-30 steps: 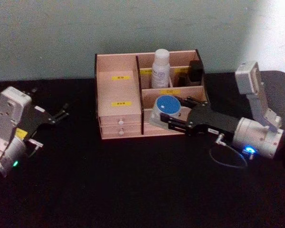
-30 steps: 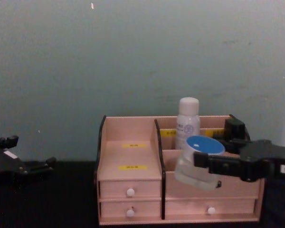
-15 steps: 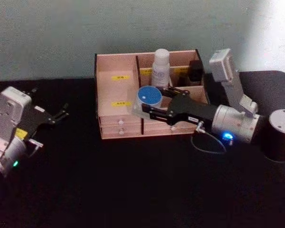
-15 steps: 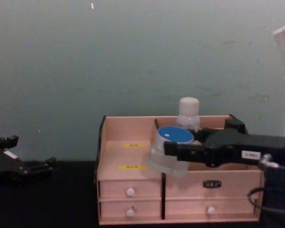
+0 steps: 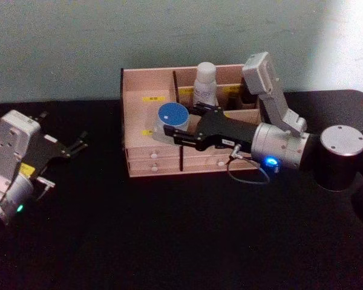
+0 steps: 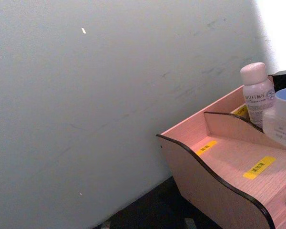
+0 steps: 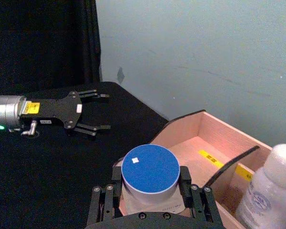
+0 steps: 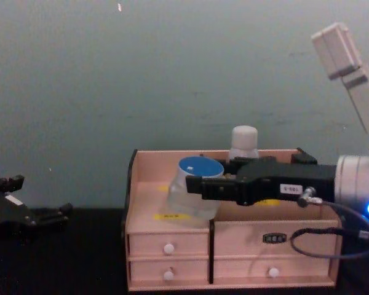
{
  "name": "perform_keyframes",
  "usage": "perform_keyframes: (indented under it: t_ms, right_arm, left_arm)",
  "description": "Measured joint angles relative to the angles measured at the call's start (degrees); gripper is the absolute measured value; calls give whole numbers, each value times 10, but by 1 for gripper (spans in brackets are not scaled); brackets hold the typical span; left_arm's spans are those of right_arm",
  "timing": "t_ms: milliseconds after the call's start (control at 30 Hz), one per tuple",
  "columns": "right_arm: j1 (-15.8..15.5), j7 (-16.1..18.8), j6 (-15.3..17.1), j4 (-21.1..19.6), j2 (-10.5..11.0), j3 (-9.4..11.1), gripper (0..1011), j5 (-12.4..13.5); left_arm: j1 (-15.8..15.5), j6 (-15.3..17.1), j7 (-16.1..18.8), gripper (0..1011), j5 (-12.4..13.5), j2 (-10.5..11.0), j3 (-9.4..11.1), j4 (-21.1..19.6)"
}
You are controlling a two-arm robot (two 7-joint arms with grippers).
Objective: Pick up the facial cleanser and watermelon frost from the table and place them into the tiered storage box.
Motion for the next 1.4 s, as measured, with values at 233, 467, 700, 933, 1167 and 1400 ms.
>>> perform_keyframes:
  t_ms: [233, 467, 700, 933, 1167, 1400]
  right_arm:
    - [20, 6, -1, 26, -15, -7, 719, -5]
    - [40, 10, -1, 57, -31, -12, 720, -9]
    - [56, 13, -4, 87, -46, -15, 720, -14]
    - [68, 17, -4, 111, -56, -17, 719, -19]
    - [78, 20, -4, 134, -66, -17, 720, -22]
    - [86, 22, -4, 156, -77, -16, 719, -24]
  left_arm:
    - [0, 0, 0, 1001, 0, 0, 0, 0]
    - [0, 0, 0, 1001, 0, 0, 0, 0]
    - [0, 0, 0, 1001, 0, 0, 0, 0]
    - [0, 0, 0, 1001, 0, 0, 0, 0]
    - [0, 0, 0, 1001, 0, 0, 0, 0]
    - [0, 0, 0, 1001, 0, 0, 0, 0]
